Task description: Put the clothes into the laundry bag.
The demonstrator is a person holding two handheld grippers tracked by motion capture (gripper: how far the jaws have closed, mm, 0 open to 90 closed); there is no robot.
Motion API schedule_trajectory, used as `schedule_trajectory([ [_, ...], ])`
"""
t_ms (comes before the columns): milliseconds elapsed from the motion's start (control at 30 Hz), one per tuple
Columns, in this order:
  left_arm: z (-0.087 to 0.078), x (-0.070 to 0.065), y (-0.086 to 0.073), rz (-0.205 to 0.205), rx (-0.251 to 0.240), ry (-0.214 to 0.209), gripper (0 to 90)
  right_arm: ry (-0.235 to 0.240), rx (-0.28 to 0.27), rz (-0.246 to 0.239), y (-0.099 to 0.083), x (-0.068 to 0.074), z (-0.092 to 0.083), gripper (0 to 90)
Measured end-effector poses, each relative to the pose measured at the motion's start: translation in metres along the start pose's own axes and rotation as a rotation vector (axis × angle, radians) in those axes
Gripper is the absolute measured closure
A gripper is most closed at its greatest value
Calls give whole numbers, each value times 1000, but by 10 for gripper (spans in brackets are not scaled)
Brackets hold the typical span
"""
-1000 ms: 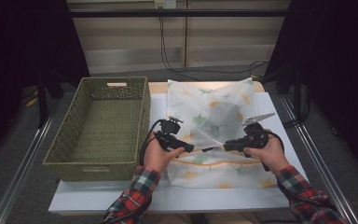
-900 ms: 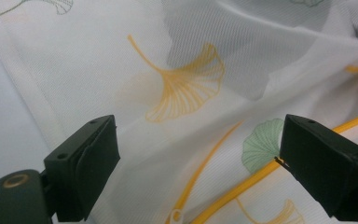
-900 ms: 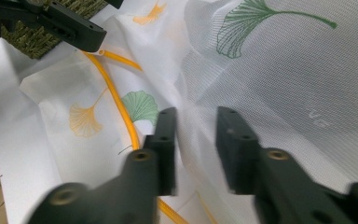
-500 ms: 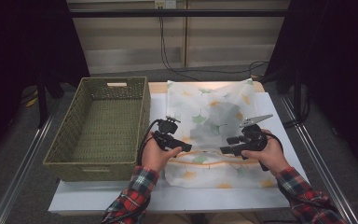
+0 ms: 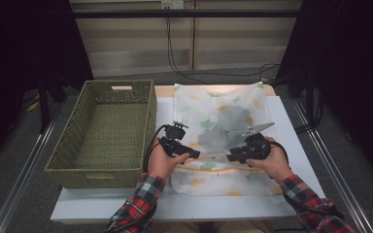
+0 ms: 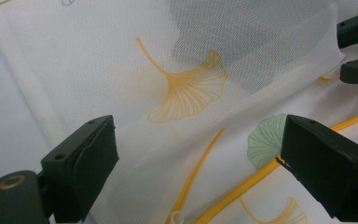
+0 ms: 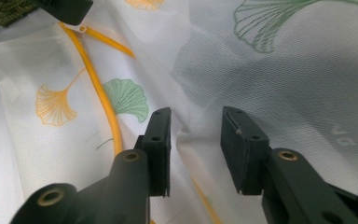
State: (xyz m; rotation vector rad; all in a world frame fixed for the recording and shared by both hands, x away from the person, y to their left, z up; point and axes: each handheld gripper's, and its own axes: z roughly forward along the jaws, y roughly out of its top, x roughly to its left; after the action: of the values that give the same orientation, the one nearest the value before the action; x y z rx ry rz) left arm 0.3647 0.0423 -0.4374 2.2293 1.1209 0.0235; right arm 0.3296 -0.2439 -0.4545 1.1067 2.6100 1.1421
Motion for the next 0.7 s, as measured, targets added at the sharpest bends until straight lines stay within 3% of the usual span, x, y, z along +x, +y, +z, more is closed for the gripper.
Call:
schedule_trajectory([
  [233,-1,1,0,-6,-7,-2,104,-28,15,-19,-2,-2,6,717],
  [533,-3,2,1,-1,-6,2,104,-43,46,-24,-5,-3,7,900],
  [700,-4,2,0,-1,-12,7,105,-36,53,-24,-3,-2,6,900],
])
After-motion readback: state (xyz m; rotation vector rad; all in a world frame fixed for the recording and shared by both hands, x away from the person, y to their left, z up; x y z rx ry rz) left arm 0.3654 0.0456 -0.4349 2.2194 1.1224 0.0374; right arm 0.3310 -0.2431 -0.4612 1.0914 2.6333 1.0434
